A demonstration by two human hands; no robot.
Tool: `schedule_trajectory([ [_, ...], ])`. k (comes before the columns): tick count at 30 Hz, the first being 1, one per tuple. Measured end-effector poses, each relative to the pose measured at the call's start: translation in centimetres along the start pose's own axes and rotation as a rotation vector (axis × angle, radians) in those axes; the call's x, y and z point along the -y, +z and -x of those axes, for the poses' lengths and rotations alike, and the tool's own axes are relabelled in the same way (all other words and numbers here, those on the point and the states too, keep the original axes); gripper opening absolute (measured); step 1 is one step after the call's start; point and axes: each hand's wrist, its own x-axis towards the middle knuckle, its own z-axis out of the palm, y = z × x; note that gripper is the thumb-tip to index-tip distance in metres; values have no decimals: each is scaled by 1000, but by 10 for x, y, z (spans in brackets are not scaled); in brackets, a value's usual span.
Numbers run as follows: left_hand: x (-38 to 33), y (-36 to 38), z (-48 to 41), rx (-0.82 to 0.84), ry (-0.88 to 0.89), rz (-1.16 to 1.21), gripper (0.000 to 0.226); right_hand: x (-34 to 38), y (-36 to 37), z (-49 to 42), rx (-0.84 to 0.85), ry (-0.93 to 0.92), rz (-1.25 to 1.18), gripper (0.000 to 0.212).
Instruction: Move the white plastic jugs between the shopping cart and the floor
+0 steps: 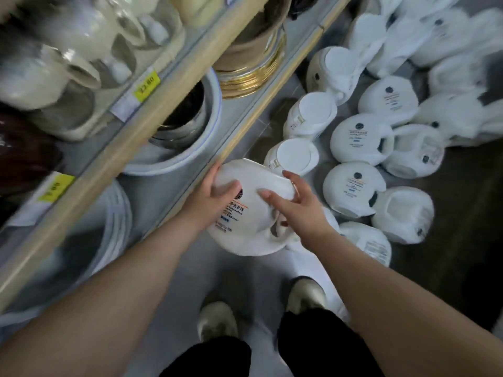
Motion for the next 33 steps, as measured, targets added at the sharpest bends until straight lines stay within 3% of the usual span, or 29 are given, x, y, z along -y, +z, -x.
schedule_trajectory([
  [5,-102,-46,118,-73,5,-11,77,120,-20,114,79,-34,55,59],
  [9,-166,-88,202,-83,41,44,102,201,-25,195,123,-78,66,63],
  [13,-204,-123,271,-104,61,104,93,253,-23,256,135,-172,90,65],
  [19,-222,-145,342,-180,88,260,100,295,-15,290,274,-307,175,65],
  [22,-219,-143,365,-296,104,375,96,314,-11,293,381,-375,259,66],
  [25,-216,-135,389,-482,124,472,74,334,-1,298,520,-460,362,62],
  [29,-202,-114,436,-792,102,557,102,350,19,319,745,-545,491,60],
  [33,-174,-94,497,-1005,27,637,85,341,54,361,952,-609,643,63],
])
